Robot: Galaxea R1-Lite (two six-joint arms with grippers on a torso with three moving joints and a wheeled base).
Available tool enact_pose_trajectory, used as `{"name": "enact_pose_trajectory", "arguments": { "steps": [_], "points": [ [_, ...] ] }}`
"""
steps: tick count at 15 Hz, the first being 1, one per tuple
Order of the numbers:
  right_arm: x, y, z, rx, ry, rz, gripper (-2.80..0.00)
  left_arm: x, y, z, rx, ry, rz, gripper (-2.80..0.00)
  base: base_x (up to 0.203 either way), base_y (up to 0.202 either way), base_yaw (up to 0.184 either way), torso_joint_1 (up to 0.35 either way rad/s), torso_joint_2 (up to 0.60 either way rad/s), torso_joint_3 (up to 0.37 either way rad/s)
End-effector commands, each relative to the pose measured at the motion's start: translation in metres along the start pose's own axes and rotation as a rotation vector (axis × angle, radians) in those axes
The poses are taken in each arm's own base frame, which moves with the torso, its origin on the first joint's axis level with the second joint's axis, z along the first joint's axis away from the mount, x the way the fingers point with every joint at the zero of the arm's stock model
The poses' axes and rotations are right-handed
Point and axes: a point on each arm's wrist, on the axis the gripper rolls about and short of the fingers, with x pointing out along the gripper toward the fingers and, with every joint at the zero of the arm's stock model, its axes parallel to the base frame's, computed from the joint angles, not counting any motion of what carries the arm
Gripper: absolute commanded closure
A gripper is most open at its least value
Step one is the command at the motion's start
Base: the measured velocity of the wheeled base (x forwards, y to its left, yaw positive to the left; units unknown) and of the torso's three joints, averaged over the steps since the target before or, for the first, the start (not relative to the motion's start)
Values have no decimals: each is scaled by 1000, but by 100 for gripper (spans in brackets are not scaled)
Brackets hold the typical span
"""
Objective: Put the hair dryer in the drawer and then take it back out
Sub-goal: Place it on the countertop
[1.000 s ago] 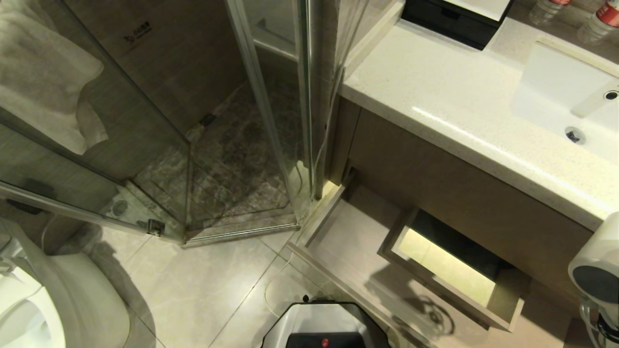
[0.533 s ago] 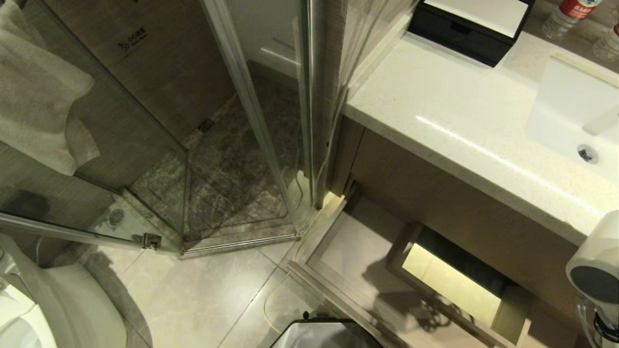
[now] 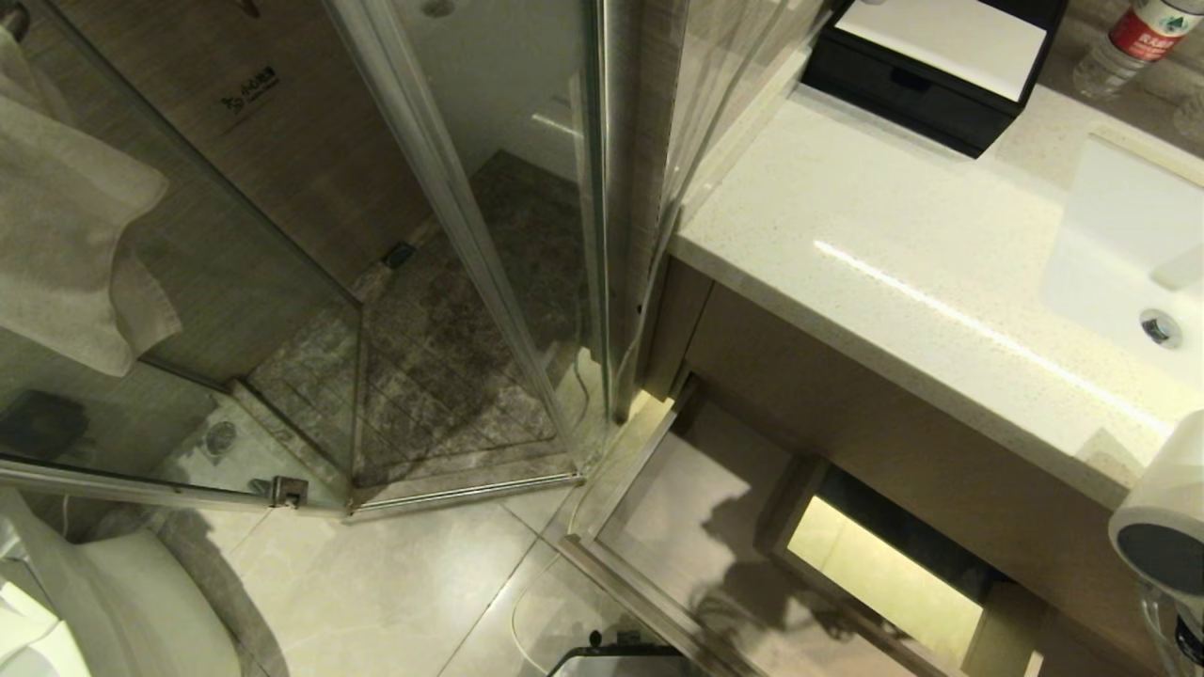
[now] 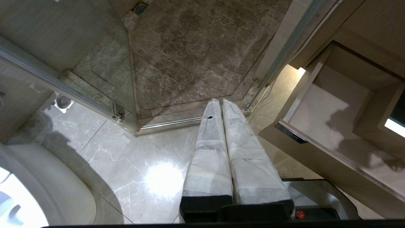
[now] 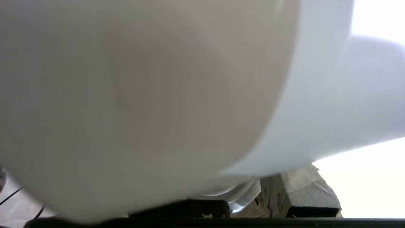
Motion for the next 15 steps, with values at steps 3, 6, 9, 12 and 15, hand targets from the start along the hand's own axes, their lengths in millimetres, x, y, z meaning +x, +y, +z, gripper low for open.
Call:
{"name": "enact_pose_trajectory", "arguments": {
  "steps": [3,6,9,12,15],
  "points": [
    [-16,-10,19,-51,-96,-76,0,0,0,0,0,1,0,0,0,0,0,0,0,0],
    [-29,-24,42,-86,-209,-93,0,0,0,0,0,1,0,0,0,0,0,0,0,0],
    [-38,-33,58,-113,-270,-106,0,0,0,0,0,1,0,0,0,0,0,0,0,0],
    [-41,-39,79,-128,-330,-49,0,0,0,0,0,1,0,0,0,0,0,0,0,0],
    [-27,-47,101,-130,-381,38,0,0,0,0,0,0,0,0,0,0,0,0,0,0]
  ]
}}
